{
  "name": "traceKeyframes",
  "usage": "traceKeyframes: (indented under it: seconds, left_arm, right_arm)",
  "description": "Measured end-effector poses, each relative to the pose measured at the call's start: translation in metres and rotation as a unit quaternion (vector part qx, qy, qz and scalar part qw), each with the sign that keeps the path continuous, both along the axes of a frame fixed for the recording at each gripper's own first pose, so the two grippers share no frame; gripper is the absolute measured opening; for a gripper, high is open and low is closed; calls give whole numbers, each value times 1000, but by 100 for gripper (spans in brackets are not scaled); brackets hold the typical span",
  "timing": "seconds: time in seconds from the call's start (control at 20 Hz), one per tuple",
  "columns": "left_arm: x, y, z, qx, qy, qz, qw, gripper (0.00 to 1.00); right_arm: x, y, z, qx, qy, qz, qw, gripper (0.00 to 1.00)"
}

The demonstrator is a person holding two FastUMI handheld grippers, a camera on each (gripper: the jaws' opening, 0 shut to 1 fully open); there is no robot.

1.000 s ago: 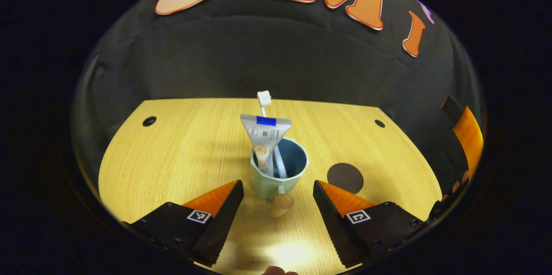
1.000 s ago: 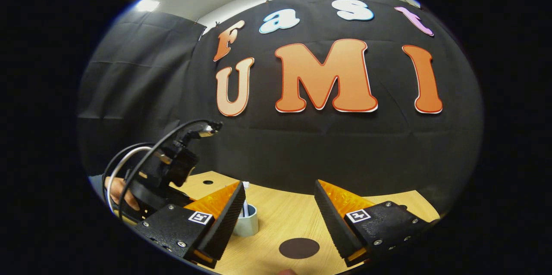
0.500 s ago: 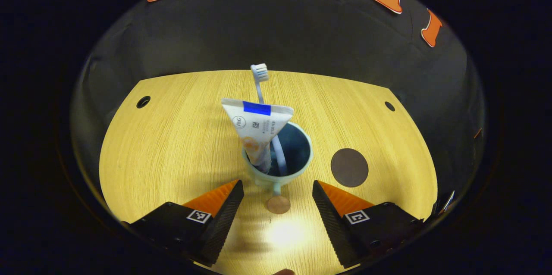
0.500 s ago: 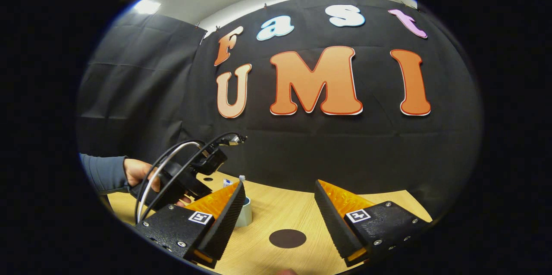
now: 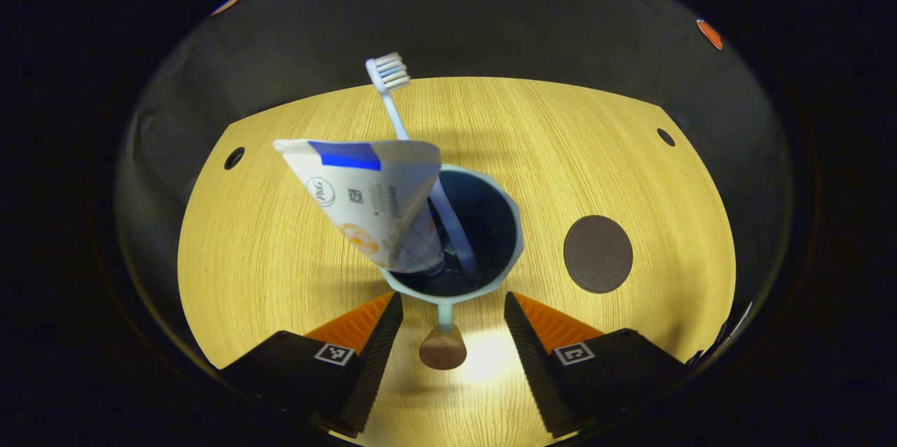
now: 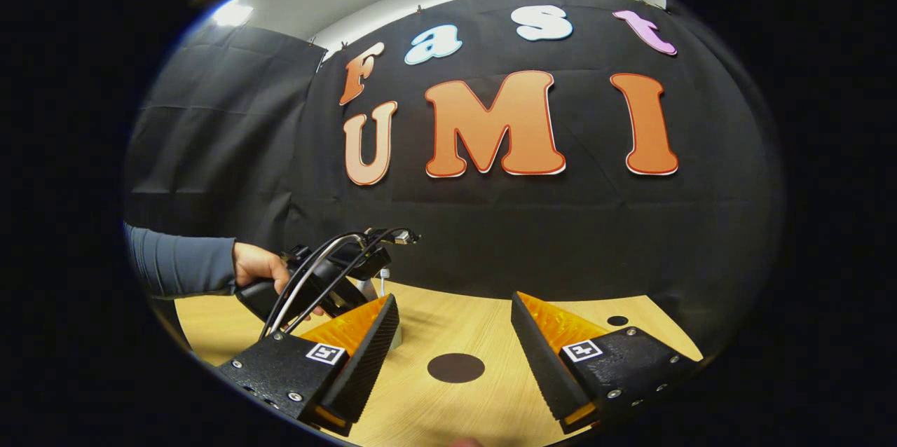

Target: Put the toothbrush and toothpaste on the desktop into the cup, then pick up the cup and place it on the coaster on the desktop.

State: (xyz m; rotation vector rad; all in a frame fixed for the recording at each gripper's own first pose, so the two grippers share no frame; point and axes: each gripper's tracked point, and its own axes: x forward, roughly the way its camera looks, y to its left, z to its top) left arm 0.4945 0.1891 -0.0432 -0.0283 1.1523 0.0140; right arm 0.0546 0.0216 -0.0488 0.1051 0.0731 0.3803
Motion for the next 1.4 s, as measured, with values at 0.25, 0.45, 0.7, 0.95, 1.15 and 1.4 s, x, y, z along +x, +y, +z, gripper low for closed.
traceKeyframes:
  seconds: [0.25, 0.45, 0.7, 0.95, 1.15, 1.4]
  left_arm:
    - [-2, 0, -18, -3, 16, -6, 1000, 53]
    - [-6, 2, -20, -11, 13, 0, 1000, 28]
    - [-2, -4, -14, -17, -2, 1, 1000, 24]
    - [16, -18, 8, -9, -29, -19, 999, 24]
    - [22, -44, 22, -8, -43, -55, 998, 24]
    - [28, -54, -2, -23, -46, -90, 995, 24]
  right_arm:
    - [-6, -8, 3, 11, 1, 0, 1000, 97]
    - [-8, -11, 0, 11, 4, -6, 1000, 97]
    - [-13, -22, -2, 10, 2, -17, 1000, 97]
    - [-17, -37, 0, 26, 5, -34, 999, 97]
    - [-22, -47, -4, 27, 11, -45, 999, 97]
    - [-30, -67, -13, 14, 26, -67, 997, 96]
